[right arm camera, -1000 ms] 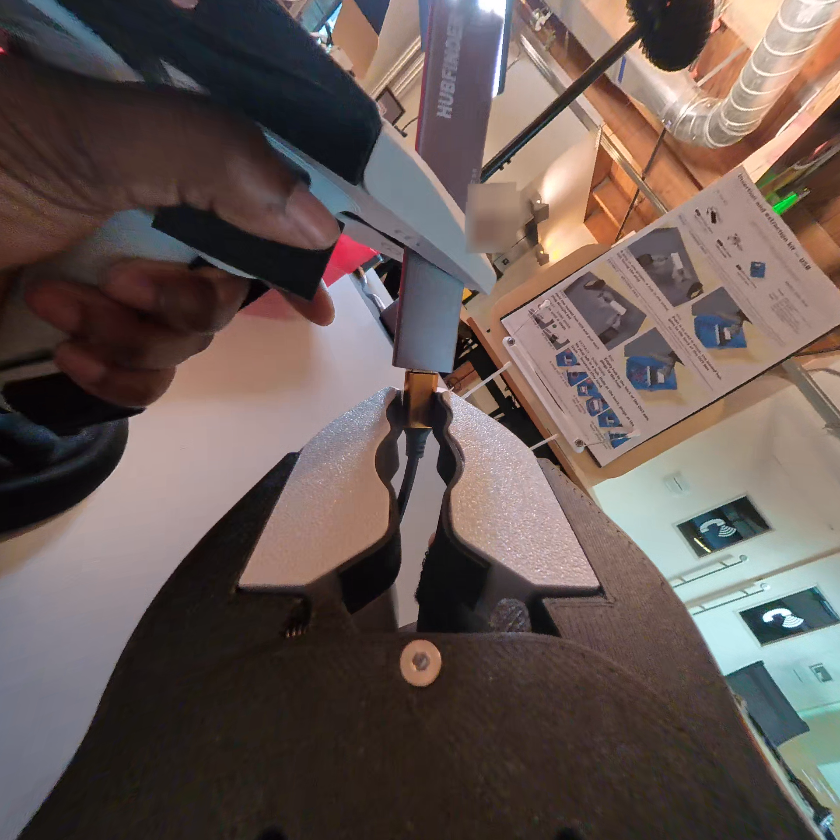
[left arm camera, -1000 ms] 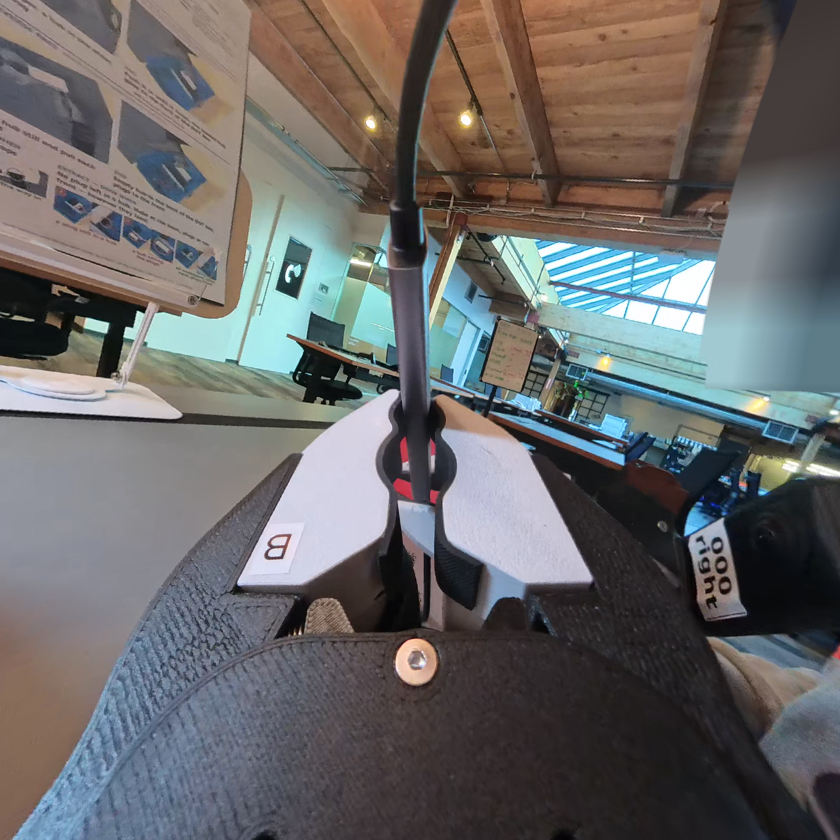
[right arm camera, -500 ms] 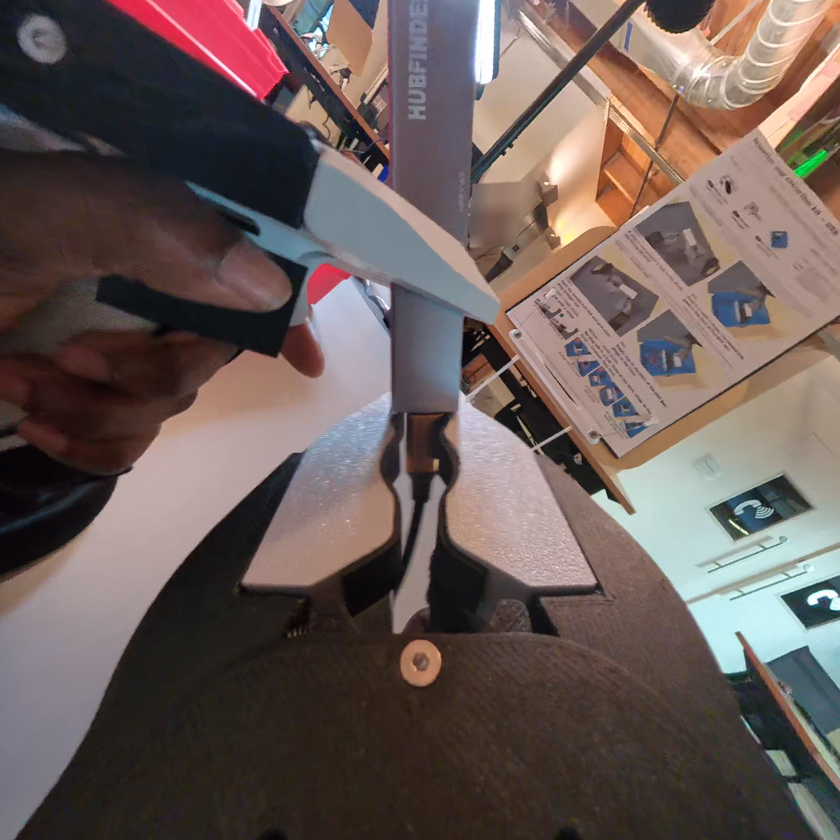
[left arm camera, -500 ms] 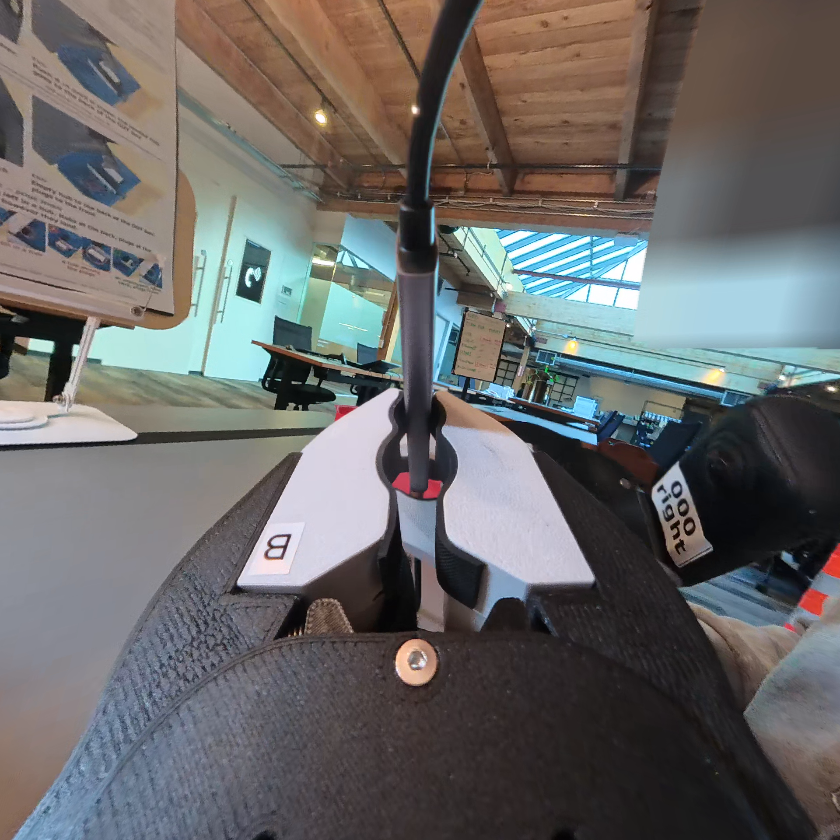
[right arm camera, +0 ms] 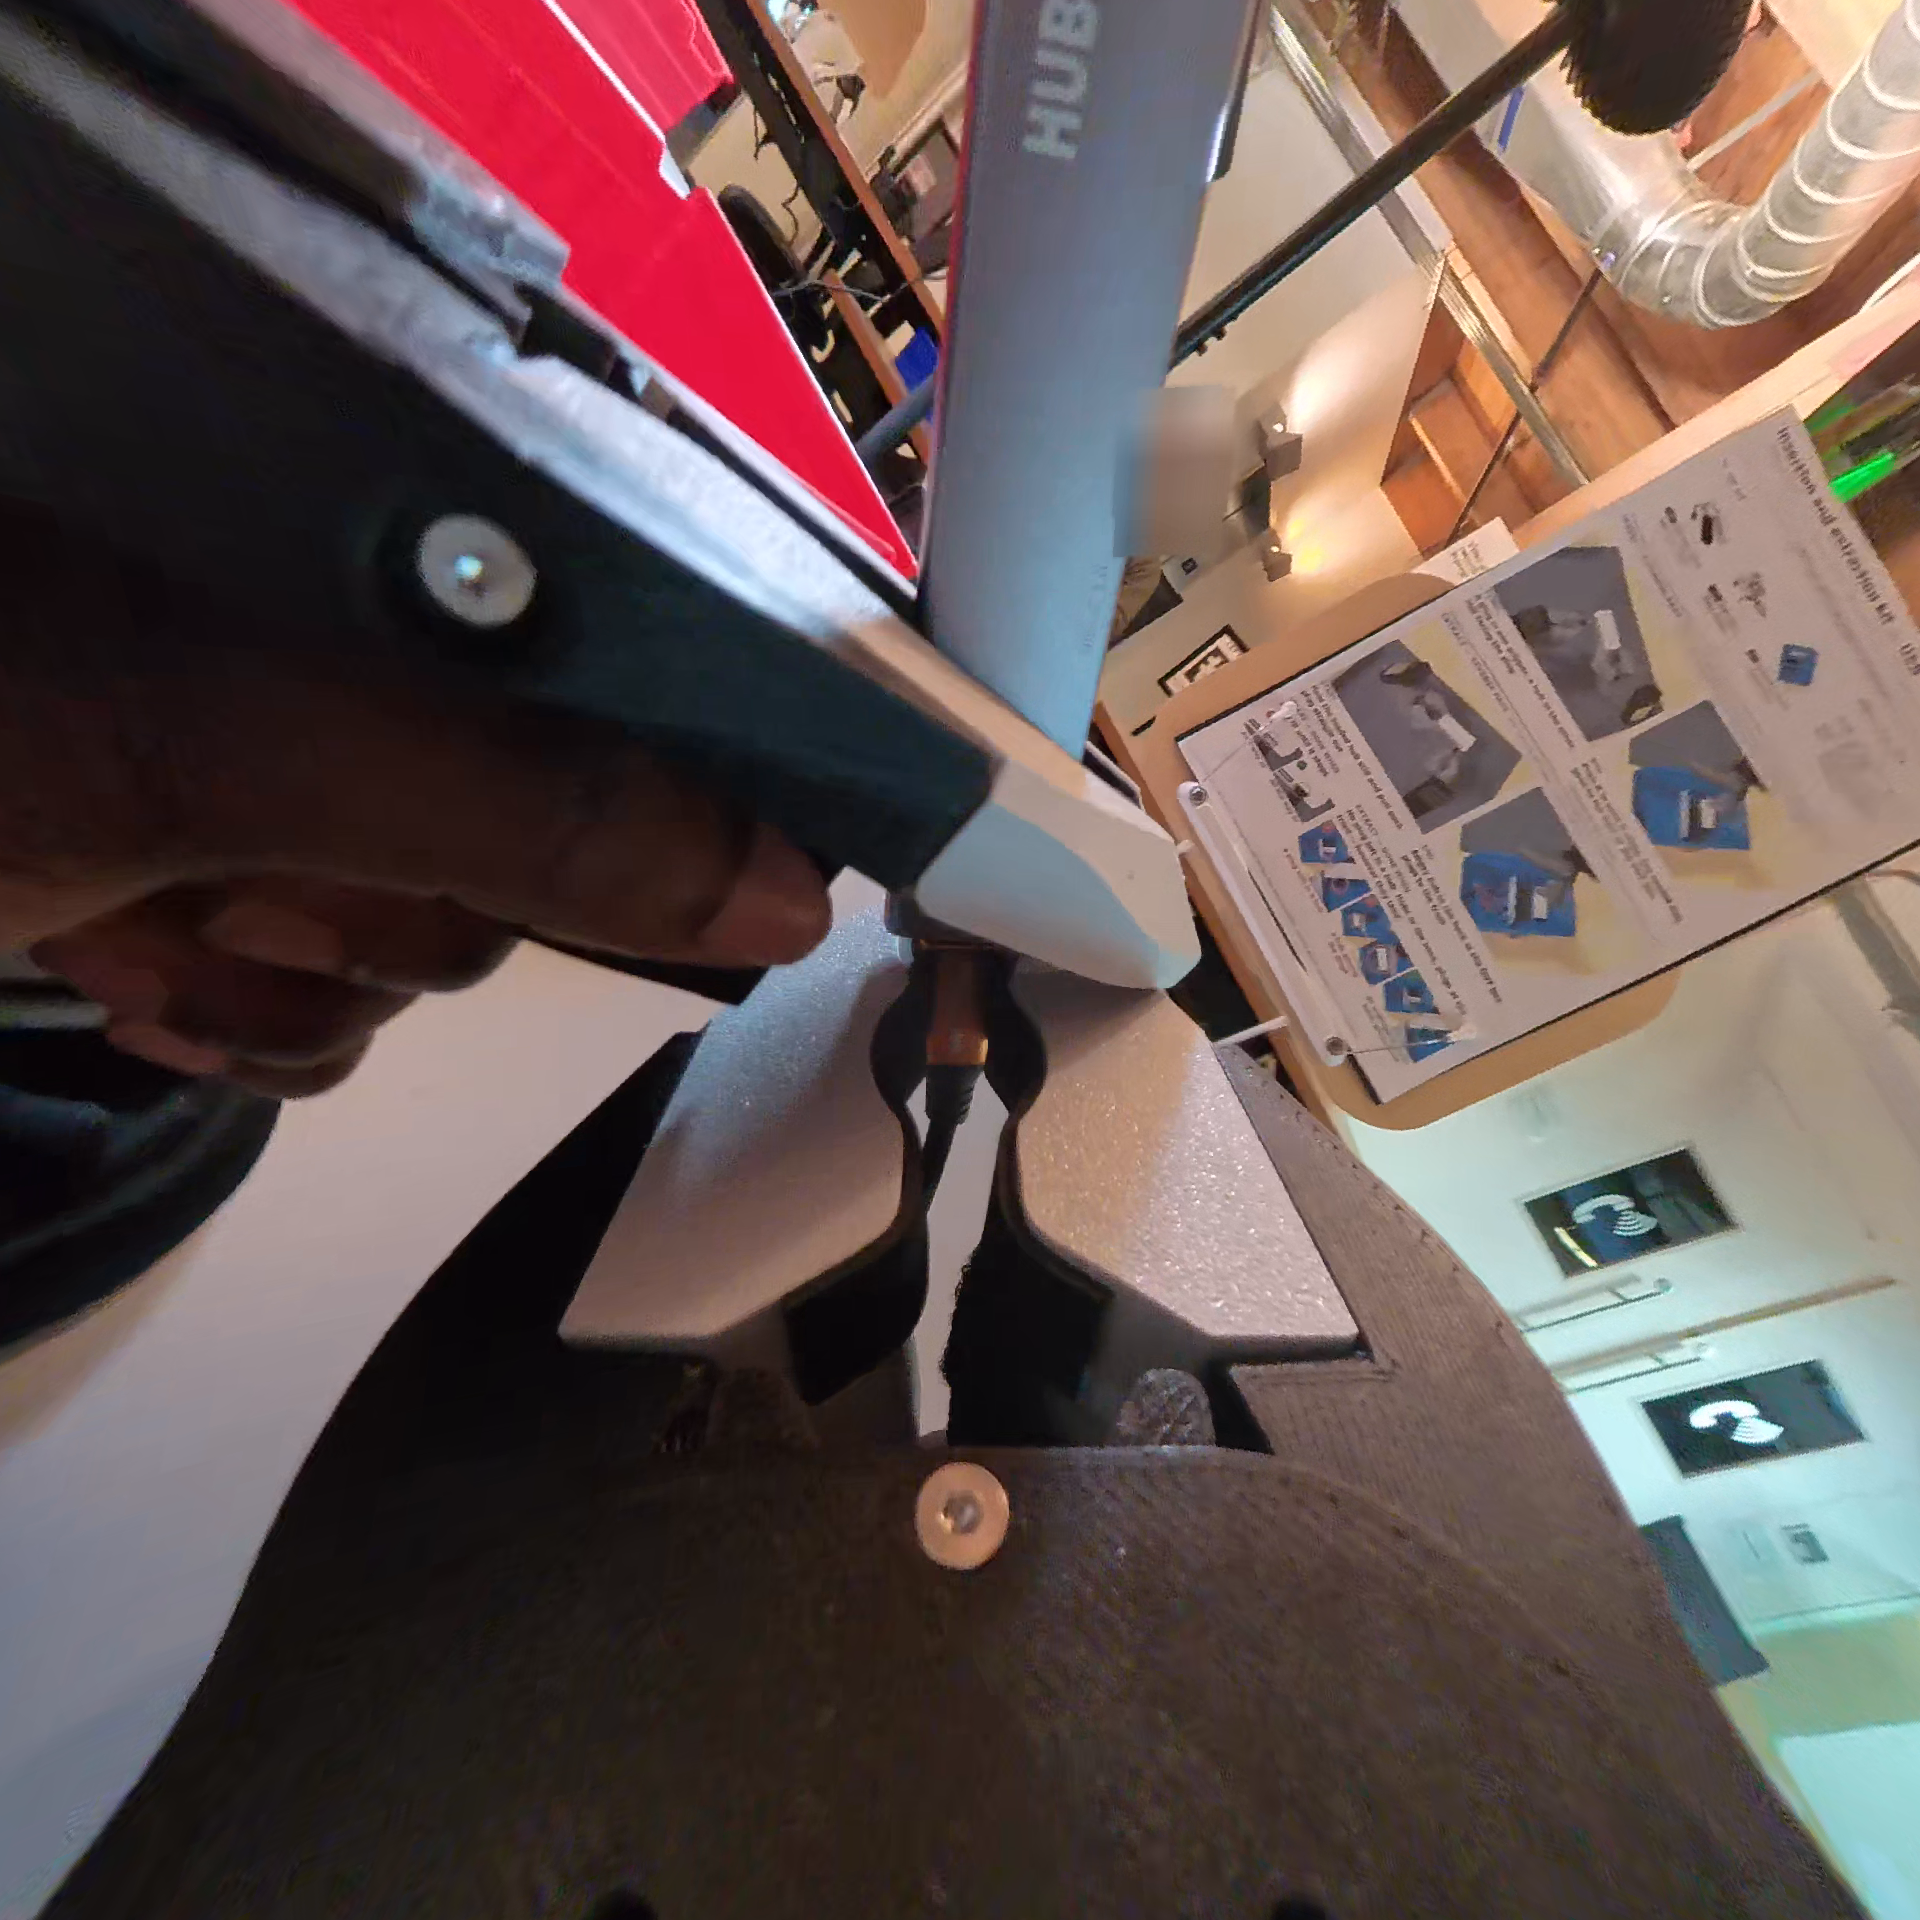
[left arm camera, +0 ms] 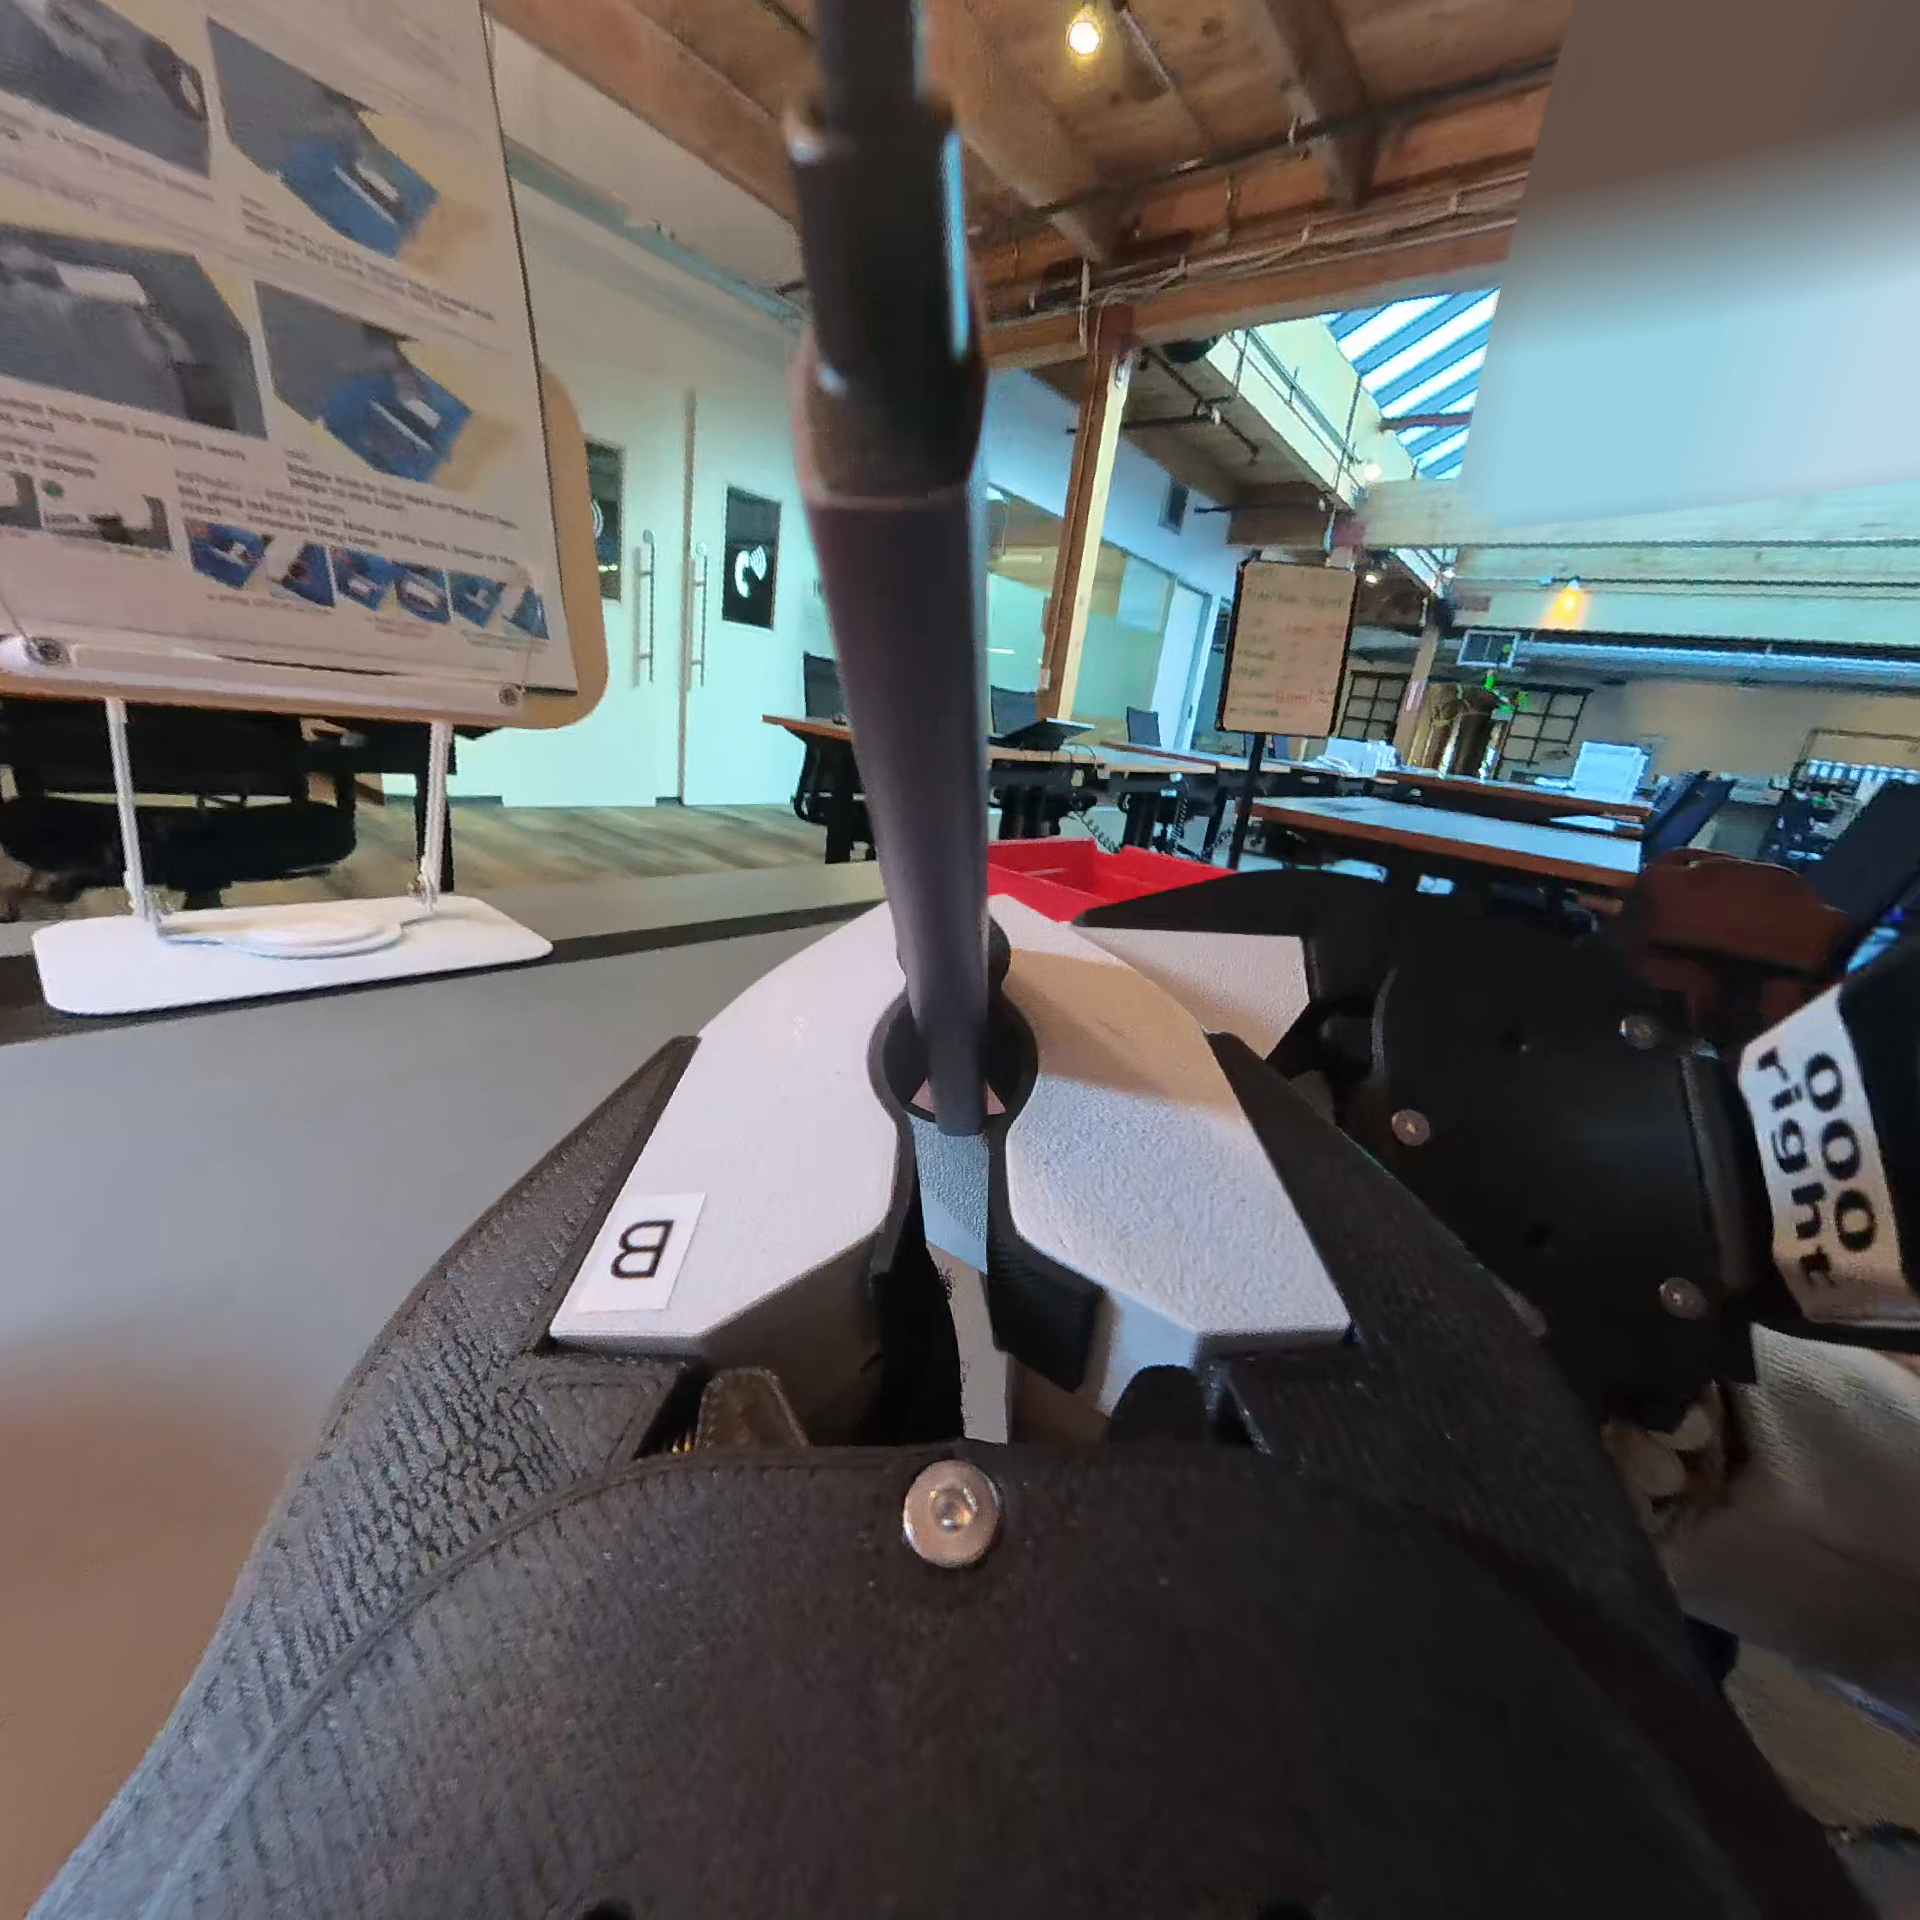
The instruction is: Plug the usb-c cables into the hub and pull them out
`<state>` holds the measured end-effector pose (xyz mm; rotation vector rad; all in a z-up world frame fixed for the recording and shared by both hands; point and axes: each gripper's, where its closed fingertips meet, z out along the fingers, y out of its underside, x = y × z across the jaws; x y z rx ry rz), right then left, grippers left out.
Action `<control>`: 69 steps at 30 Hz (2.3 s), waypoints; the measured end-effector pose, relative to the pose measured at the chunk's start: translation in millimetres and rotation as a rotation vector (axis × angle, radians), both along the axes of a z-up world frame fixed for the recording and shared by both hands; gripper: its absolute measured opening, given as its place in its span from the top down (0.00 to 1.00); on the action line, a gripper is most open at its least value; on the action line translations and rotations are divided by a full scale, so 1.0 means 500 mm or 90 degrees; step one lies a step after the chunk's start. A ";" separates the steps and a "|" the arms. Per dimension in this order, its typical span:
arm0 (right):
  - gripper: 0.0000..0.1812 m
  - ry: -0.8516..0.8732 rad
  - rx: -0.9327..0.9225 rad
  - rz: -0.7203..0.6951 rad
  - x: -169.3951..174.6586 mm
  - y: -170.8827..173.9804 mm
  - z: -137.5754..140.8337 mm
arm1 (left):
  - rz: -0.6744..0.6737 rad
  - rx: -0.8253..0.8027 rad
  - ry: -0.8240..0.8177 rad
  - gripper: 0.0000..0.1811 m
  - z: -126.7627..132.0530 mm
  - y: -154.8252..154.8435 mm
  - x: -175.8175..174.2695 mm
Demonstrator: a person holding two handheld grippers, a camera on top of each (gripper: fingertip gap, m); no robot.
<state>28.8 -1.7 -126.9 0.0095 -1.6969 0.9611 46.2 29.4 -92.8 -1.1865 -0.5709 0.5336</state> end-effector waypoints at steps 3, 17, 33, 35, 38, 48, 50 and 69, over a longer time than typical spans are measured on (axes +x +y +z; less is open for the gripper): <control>0.96 0.000 -0.001 0.000 0.003 0.016 -0.008 | -0.014 -0.021 0.002 0.97 -0.005 0.013 0.008; 0.96 -0.090 -0.075 0.018 0.005 0.024 -0.016 | 0.010 0.042 0.026 0.93 0.016 -0.011 0.001; 0.96 -0.139 -0.165 -0.015 -0.018 0.062 -0.001 | -0.086 0.049 -0.010 0.95 0.003 0.013 0.014; 0.96 -0.143 -0.161 -0.018 -0.020 0.064 -0.004 | -0.092 0.052 -0.023 0.95 0.000 0.013 0.011; 0.96 -0.151 -0.155 -0.001 -0.013 0.054 -0.006 | -0.107 0.042 -0.055 0.92 -0.014 0.022 0.005; 0.96 -0.051 -0.083 -0.033 -0.017 0.027 -0.005 | -0.049 0.061 -0.050 0.96 -0.010 -0.005 0.006; 0.96 -0.054 -0.089 -0.023 -0.015 0.024 -0.006 | -0.045 0.056 -0.046 0.96 -0.009 -0.006 0.007; 0.96 -0.310 -0.525 0.174 -0.032 0.130 0.141 | -0.025 0.050 0.066 0.95 0.045 -0.052 0.005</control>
